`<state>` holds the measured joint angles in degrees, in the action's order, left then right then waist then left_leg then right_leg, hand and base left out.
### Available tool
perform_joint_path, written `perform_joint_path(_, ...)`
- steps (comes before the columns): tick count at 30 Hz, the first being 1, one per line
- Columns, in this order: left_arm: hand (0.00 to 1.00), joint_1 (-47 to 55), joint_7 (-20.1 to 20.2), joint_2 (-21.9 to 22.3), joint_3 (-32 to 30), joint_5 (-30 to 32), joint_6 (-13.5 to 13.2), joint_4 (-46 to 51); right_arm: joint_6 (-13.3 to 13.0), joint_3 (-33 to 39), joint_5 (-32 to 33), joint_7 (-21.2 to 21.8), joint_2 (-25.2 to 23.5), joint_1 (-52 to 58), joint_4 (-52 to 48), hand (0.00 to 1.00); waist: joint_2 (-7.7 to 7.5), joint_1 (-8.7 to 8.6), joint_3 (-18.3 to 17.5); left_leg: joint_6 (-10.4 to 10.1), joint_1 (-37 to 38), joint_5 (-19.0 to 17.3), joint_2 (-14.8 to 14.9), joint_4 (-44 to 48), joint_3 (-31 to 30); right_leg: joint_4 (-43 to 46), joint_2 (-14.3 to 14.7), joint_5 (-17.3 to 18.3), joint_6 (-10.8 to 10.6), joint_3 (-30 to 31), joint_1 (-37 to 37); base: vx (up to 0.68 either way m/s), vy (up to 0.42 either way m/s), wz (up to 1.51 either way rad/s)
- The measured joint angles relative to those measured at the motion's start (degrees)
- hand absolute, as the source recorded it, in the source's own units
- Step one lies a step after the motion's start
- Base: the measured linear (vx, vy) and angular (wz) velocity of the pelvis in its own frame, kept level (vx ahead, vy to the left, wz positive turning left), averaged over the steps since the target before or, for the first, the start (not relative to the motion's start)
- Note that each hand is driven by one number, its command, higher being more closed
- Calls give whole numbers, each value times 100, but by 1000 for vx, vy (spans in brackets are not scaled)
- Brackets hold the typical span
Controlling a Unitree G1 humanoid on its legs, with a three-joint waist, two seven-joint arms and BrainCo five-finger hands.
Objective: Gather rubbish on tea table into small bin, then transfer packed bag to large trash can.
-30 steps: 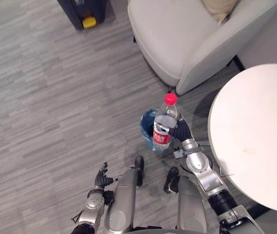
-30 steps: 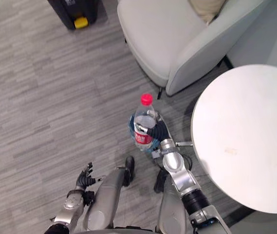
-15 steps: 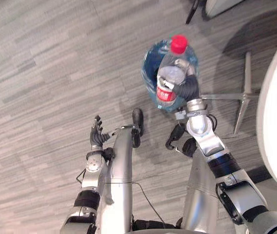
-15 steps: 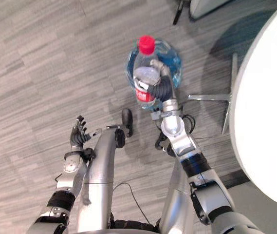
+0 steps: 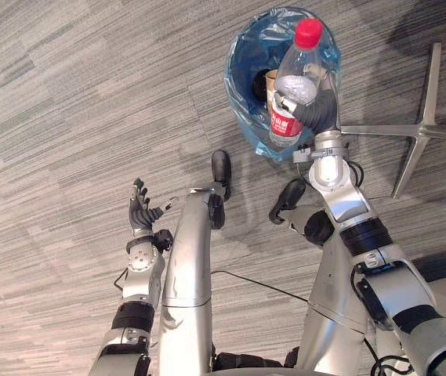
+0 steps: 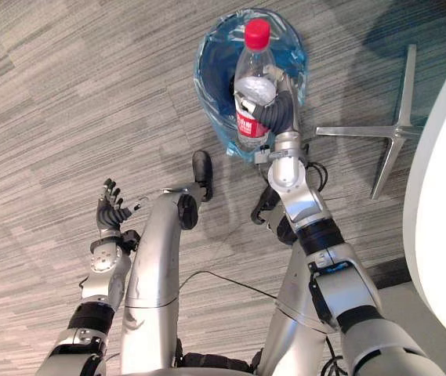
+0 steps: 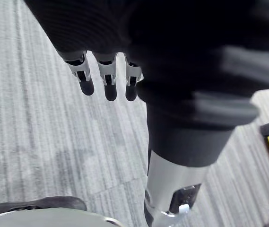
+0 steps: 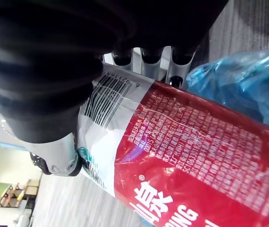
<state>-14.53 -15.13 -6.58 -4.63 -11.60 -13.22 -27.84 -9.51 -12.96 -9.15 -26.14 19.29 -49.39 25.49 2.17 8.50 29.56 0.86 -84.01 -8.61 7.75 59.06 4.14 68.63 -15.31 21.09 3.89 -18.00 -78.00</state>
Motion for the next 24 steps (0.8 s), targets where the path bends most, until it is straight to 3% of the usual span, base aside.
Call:
perform_joint_path(17, 0, 0, 10, 4, 3, -3, -3, -3, 4, -83, -16, -58, 51, -265, 68, 0, -12, -3, -19, -118, -130, 161, -13, -118, -148, 19, -34, 54, 101, -207, -58, -16, 8, 4)
perform_joint_path(21, 0, -1, 13, 2, 3, 4, 2, -34, -37, -335, -343, 50, 200, -57, -329, 0, -49, -4, -51, -137, -131, 167, 8, -116, -185, -9, 16, 53, 102, -226, -37, -15, 21, -2)
perform_joint_path(24, 0, 3, 15, -42, 3, 21, 13, -144, -106, -540, -708, 181, 247, 236, -459, 0, -157, -19, -156, -127, -107, 185, 25, -117, -196, -21, 34, 48, 110, -237, -8, -10, 16, -2)
